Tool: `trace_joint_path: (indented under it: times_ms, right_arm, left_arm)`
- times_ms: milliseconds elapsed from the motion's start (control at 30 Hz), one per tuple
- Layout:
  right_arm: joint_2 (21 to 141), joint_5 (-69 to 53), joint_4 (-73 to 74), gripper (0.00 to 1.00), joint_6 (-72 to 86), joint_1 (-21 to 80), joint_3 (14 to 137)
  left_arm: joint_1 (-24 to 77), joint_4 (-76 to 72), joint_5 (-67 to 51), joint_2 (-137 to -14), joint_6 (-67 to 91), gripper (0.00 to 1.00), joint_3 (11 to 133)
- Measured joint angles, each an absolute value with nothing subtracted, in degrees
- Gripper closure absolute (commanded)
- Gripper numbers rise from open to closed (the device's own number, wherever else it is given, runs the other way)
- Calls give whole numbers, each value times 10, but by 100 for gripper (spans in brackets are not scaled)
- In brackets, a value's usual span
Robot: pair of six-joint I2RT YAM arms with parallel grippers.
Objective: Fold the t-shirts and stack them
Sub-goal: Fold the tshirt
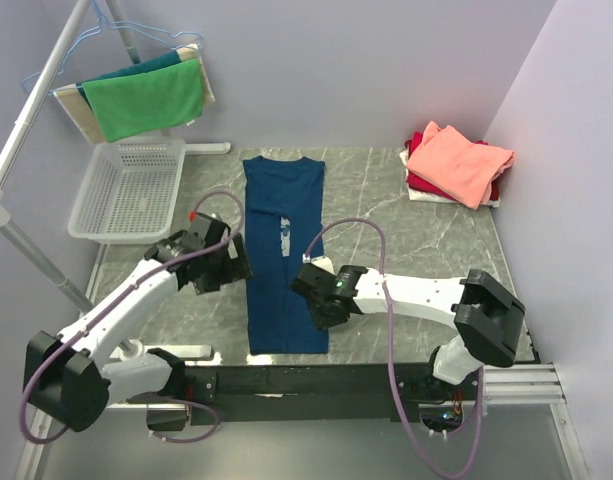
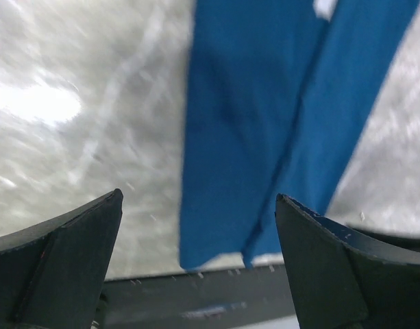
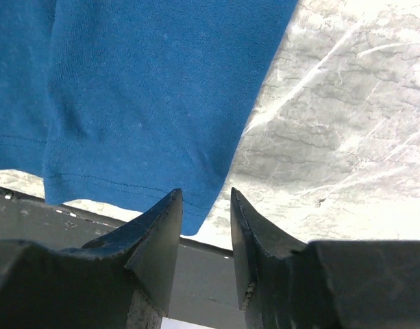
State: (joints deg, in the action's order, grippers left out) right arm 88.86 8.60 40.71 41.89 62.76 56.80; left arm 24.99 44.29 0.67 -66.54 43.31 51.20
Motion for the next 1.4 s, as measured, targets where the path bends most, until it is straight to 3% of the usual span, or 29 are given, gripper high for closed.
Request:
trace_joint_path:
  times_ms: [267, 667, 1400]
  right_arm:
    - [886, 83, 391, 56, 428, 628, 568]
    - [846, 56, 313, 58, 474, 628, 491]
    - [823, 4, 248, 57, 521, 643, 413]
  left_arm:
    - [352, 453, -10, -605, 546, 19, 421]
    - [427, 445, -23, -523, 688, 43, 316]
    - [476, 333, -56, -583, 748, 51, 244]
